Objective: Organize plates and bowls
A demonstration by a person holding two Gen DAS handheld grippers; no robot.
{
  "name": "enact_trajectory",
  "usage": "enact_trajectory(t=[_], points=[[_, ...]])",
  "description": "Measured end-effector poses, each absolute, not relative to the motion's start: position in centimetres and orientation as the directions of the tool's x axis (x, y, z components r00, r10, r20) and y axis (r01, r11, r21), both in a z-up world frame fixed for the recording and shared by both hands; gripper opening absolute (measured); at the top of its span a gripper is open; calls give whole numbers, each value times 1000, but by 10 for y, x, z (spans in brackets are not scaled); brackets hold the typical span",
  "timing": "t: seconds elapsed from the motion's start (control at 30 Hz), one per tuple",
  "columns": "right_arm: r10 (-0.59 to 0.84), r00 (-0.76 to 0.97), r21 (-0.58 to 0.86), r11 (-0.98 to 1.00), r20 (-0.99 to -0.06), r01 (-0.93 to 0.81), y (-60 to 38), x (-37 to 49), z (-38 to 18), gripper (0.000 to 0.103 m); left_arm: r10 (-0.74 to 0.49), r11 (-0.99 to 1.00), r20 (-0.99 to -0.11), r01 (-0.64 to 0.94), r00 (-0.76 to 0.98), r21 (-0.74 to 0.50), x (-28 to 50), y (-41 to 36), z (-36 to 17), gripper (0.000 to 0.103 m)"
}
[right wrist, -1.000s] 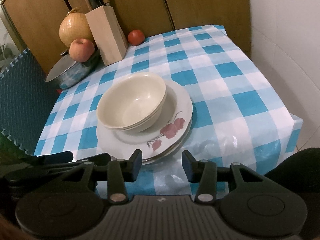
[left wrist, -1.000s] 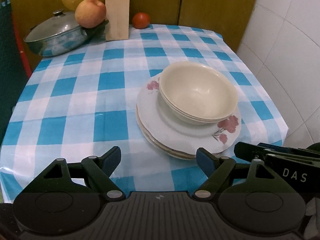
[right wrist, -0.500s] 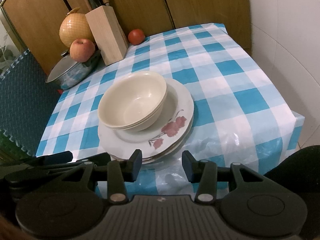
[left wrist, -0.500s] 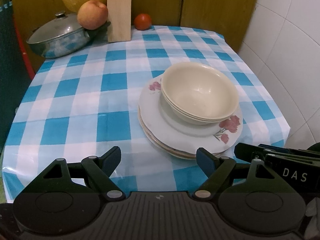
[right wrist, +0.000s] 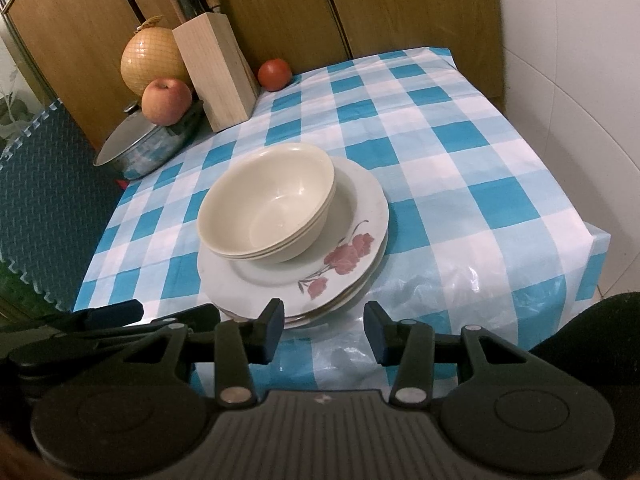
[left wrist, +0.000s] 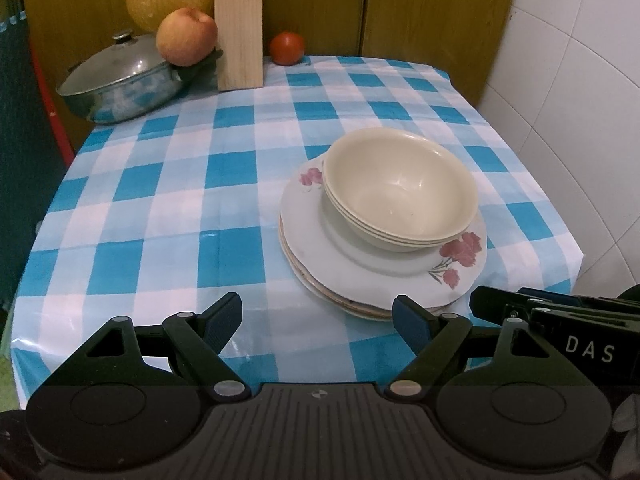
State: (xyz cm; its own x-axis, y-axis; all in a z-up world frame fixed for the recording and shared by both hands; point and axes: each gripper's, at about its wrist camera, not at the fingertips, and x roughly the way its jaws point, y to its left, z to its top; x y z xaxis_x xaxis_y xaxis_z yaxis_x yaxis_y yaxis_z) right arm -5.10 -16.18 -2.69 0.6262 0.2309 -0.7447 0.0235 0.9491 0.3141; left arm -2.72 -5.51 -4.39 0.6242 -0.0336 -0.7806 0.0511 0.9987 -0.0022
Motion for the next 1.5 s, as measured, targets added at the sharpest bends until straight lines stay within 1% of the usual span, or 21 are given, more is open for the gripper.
enact_trajectory(t=[0.37,1.5], points=[[231,627,314,949,-744,23,-162,-51,-27,40,-19,999,-779,52,627,17,-27,-57,-43,87],[231,628,314,949,-743,22,-161,-52,-28,41,-23,999,-779,52,627,12,-30,-56,-43,87]])
